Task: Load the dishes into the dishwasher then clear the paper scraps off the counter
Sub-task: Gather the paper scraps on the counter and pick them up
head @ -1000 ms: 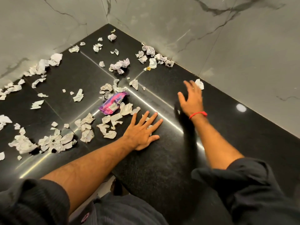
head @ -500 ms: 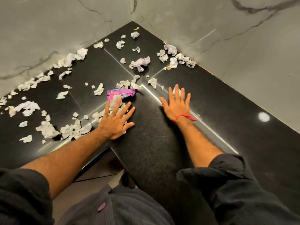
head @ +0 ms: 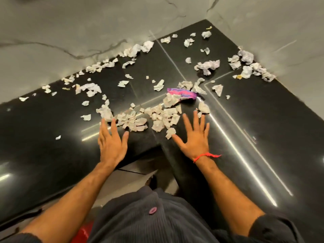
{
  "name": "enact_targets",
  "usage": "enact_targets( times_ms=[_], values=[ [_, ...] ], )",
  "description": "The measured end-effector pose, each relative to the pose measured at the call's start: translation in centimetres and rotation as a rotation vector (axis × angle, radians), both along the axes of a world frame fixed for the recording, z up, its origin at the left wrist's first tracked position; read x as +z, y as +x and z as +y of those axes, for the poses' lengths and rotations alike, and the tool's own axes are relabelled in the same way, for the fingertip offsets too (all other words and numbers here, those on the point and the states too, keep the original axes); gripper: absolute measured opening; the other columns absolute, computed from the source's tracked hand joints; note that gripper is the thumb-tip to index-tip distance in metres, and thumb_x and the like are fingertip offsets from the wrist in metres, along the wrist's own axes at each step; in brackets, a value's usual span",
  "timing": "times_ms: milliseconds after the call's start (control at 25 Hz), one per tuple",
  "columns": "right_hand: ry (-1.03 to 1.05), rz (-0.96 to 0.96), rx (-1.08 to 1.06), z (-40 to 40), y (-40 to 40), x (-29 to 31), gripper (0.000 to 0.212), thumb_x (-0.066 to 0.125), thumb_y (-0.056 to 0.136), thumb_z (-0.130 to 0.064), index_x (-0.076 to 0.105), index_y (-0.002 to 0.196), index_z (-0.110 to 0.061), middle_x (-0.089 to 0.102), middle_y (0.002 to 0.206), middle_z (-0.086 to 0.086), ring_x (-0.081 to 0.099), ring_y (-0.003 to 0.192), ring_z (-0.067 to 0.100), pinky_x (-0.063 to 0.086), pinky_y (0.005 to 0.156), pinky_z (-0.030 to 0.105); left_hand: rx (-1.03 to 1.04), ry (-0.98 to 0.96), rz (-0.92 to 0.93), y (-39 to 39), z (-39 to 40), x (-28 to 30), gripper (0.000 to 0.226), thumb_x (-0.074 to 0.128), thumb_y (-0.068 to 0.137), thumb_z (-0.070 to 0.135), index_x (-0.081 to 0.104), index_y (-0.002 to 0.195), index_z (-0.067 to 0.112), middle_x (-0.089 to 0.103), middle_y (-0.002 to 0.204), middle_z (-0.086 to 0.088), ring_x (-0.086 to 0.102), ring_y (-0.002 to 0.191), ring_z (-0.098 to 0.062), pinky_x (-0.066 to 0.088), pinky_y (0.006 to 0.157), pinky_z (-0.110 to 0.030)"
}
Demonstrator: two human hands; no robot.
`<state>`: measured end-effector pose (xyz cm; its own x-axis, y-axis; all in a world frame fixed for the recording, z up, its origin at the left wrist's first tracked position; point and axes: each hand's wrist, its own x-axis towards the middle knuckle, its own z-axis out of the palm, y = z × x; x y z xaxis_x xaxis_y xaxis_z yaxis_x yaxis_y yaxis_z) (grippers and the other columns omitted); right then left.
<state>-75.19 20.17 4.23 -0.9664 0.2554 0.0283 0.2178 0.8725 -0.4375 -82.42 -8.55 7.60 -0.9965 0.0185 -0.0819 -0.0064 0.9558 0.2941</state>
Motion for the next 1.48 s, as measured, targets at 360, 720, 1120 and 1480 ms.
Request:
enact_targets(
  times_ms=[360,720,1120,1480],
  values=[
    [0.357,-0.115,0.334,-4.1,-5.4,-0.3,0.058,0.009,0.094,-0.066,0.021,0.149,-0.052,-0.007,0.165,-0.001,-0.020,0.147,0.040,-0.009,0.115,0.066,-0.349,-0.126,-0.227,1.8,2.4,-1.0,0.066,0.022,0.104,0.056,-0.003,0.160,0.032,-0.026,0.164,0.009,-0.023,0.151,-0.032,0.000,0.122,-0.061],
    [0.199,-0.168,0.138,-2.1,-3.1,0.5,0.082,0.029,0.084,-0.082,-0.005,0.152,-0.049,-0.022,0.163,0.000,-0.029,0.146,0.032,-0.015,0.116,0.061,0.087,0.050,-0.123,-4.3,-7.9,-1.3,0.082,0.035,0.094,0.071,-0.003,0.159,0.039,-0.026,0.165,-0.006,-0.013,0.152,-0.042,0.003,0.121,-0.063],
    [0.267,-0.285,0.107,-10.4,-9.1,0.7,0.066,0.004,0.089,-0.076,-0.002,0.150,-0.053,-0.033,0.158,-0.007,-0.040,0.140,0.028,-0.019,0.114,0.061,-0.428,0.117,-0.061,-8.1,-1.2,-0.2,0.061,0.021,0.107,0.048,-0.008,0.159,0.036,-0.017,0.166,0.011,-0.011,0.155,-0.024,-0.003,0.124,-0.055],
    [0.317,-0.099,0.342,-18.3,-12.3,2.6,0.071,0.025,0.094,-0.070,0.002,0.154,-0.043,-0.020,0.163,0.000,-0.026,0.147,0.033,-0.006,0.118,0.062,0.222,0.058,-0.153,-10.7,-19.3,-2.9,0.089,0.008,0.092,0.074,0.007,0.161,0.018,-0.018,0.166,-0.013,-0.018,0.151,-0.041,-0.004,0.121,-0.063]
  ],
)
